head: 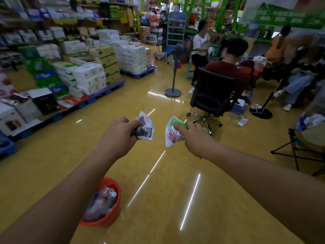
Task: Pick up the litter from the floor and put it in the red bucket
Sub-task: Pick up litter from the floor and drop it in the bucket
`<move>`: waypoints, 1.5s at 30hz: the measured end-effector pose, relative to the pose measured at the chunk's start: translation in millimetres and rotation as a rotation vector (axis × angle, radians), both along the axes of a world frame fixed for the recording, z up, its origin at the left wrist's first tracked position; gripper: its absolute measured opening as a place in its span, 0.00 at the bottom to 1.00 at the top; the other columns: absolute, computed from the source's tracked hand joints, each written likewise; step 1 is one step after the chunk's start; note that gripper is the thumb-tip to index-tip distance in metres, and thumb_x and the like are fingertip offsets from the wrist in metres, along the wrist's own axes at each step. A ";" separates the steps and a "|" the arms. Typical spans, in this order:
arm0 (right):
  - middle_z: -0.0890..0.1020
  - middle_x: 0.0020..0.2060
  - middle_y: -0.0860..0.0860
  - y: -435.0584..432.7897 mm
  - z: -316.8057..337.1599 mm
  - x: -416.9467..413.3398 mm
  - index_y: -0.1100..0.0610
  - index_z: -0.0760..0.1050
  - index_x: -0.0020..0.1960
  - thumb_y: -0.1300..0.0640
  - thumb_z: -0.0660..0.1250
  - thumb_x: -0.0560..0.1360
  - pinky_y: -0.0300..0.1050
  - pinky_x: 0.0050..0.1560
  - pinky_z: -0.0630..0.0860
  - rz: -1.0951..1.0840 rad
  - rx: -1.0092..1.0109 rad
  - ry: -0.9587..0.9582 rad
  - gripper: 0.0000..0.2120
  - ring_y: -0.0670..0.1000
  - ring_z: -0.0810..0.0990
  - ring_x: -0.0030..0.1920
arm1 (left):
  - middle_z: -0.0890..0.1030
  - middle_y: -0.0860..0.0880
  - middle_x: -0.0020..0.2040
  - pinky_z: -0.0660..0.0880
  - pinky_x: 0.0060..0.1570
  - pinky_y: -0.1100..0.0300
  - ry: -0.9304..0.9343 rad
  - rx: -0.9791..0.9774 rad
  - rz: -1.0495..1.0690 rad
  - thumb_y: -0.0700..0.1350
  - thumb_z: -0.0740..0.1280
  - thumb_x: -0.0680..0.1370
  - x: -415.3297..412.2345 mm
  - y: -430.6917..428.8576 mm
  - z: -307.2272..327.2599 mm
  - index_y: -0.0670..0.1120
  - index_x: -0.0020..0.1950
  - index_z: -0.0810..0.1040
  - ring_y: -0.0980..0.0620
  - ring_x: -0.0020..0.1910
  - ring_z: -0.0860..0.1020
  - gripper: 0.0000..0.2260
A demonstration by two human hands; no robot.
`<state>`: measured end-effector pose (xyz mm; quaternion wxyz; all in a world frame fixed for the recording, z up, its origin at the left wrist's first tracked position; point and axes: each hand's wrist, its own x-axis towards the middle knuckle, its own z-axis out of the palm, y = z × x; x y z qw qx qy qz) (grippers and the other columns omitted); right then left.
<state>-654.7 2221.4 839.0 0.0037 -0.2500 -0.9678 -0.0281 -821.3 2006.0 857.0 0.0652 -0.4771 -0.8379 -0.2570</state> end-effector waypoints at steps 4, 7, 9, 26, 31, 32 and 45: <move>0.62 0.68 0.56 -20.6 -3.4 -43.3 0.41 0.47 0.76 0.65 0.64 0.75 0.65 0.65 0.67 0.067 -0.005 -0.014 0.40 0.61 0.66 0.66 | 0.74 0.48 0.49 0.69 0.43 0.58 -0.009 -0.008 0.087 0.40 0.68 0.73 -28.4 -32.0 -1.3 0.54 0.66 0.77 0.45 0.49 0.75 0.21; 0.64 0.66 0.56 -32.1 -8.3 -74.5 0.42 0.47 0.77 0.64 0.63 0.75 0.64 0.63 0.70 0.130 -0.004 -0.021 0.39 0.60 0.67 0.64 | 0.74 0.49 0.50 0.69 0.43 0.58 -0.030 -0.013 0.147 0.40 0.68 0.73 -47.2 -52.8 -8.1 0.55 0.65 0.77 0.45 0.49 0.75 0.21; 0.65 0.65 0.56 -38.8 -12.9 -94.3 0.42 0.48 0.77 0.64 0.63 0.75 0.63 0.60 0.72 0.163 -0.008 -0.025 0.39 0.60 0.68 0.62 | 0.74 0.50 0.50 0.68 0.43 0.58 -0.045 -0.031 0.189 0.40 0.68 0.74 -59.4 -65.3 -15.2 0.55 0.66 0.77 0.45 0.49 0.75 0.21; 0.65 0.64 0.56 -49.6 -84.8 -315.7 0.43 0.49 0.76 0.65 0.65 0.73 0.61 0.58 0.72 0.451 -0.091 -0.107 0.41 0.60 0.69 0.61 | 0.75 0.46 0.52 0.66 0.45 0.60 -0.152 -0.121 0.491 0.39 0.69 0.74 -194.1 -111.7 -78.0 0.53 0.66 0.77 0.45 0.49 0.76 0.22; 0.64 0.65 0.56 -51.4 -113.5 -380.1 0.42 0.49 0.76 0.66 0.64 0.73 0.62 0.58 0.72 0.531 -0.126 -0.175 0.40 0.61 0.68 0.61 | 0.75 0.47 0.51 0.68 0.46 0.59 -0.238 -0.140 0.566 0.39 0.69 0.74 -226.0 -113.1 -107.0 0.53 0.66 0.77 0.46 0.49 0.76 0.22; 0.64 0.65 0.56 -52.6 -119.2 -390.9 0.42 0.49 0.76 0.65 0.64 0.74 0.62 0.58 0.72 0.542 -0.133 -0.184 0.40 0.61 0.69 0.61 | 0.75 0.47 0.51 0.69 0.47 0.59 -0.253 -0.150 0.578 0.39 0.69 0.74 -231.4 -114.3 -112.4 0.53 0.67 0.77 0.45 0.49 0.76 0.22; 0.65 0.64 0.57 -113.9 -183.8 -479.0 0.43 0.51 0.76 0.64 0.61 0.74 0.63 0.57 0.74 0.655 -0.194 -0.314 0.37 0.61 0.69 0.60 | 0.75 0.47 0.50 0.72 0.49 0.57 -0.398 -0.184 0.728 0.38 0.68 0.72 -263.8 -171.6 -188.7 0.53 0.66 0.77 0.44 0.49 0.77 0.23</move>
